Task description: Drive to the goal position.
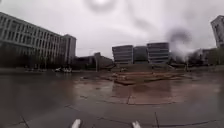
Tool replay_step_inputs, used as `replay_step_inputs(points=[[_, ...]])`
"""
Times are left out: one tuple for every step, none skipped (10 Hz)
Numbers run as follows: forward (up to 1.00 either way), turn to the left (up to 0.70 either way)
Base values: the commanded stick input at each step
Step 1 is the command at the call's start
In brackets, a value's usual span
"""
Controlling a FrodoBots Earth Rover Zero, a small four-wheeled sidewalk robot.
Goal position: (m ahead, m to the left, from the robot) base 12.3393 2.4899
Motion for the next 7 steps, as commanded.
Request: replay_step_inputs(points=[[0.70, 0.02], [0.70, 0.01], [0.70, 0.01], [0.70, 0.02], [0.70, 0.00], [0.70, 0.02], [0.70, 0.02]])
